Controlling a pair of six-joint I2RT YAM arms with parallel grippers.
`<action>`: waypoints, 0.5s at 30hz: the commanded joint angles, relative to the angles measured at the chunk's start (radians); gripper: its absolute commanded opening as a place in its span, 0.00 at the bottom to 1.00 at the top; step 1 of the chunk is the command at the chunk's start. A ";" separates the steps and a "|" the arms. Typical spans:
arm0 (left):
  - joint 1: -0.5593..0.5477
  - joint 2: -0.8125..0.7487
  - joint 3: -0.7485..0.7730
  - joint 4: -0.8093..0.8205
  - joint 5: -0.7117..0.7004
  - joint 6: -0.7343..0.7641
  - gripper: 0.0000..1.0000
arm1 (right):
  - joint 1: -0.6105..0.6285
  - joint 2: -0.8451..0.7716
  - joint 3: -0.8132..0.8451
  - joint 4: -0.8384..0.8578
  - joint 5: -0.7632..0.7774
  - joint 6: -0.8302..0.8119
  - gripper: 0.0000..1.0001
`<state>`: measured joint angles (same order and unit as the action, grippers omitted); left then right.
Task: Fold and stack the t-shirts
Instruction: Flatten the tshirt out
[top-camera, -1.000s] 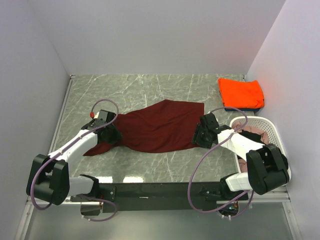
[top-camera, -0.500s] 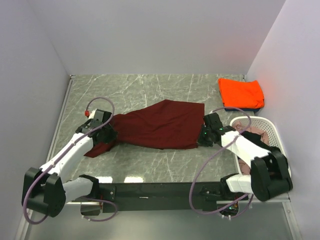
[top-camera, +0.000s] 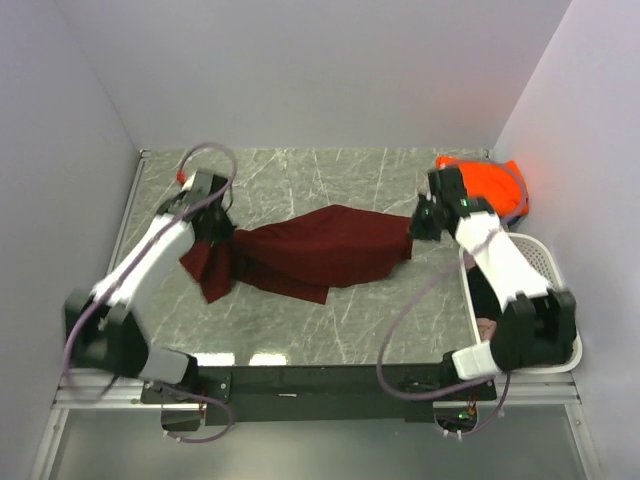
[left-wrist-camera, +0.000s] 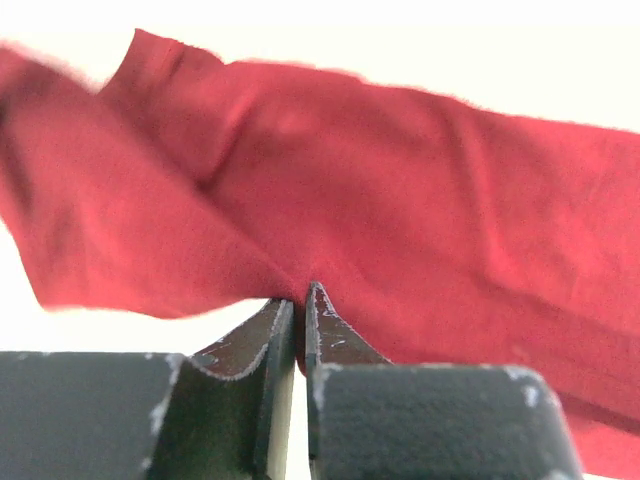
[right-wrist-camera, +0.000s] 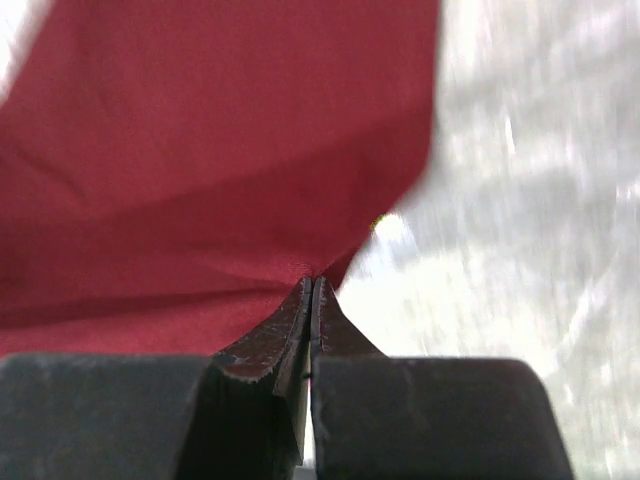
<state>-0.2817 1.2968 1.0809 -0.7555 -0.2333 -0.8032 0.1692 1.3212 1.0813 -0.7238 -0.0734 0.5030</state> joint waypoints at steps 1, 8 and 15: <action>0.021 0.235 0.230 0.064 -0.008 0.120 0.11 | -0.022 0.216 0.179 0.053 0.026 -0.032 0.03; 0.049 0.493 0.507 0.088 -0.003 0.122 0.29 | -0.019 0.314 0.286 0.269 0.077 0.048 0.34; 0.061 0.293 0.338 0.142 -0.027 0.102 0.78 | 0.065 0.202 0.112 0.356 -0.022 -0.053 0.48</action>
<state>-0.2295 1.7504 1.4681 -0.6449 -0.2375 -0.6968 0.1886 1.6001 1.2552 -0.4347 -0.0460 0.5022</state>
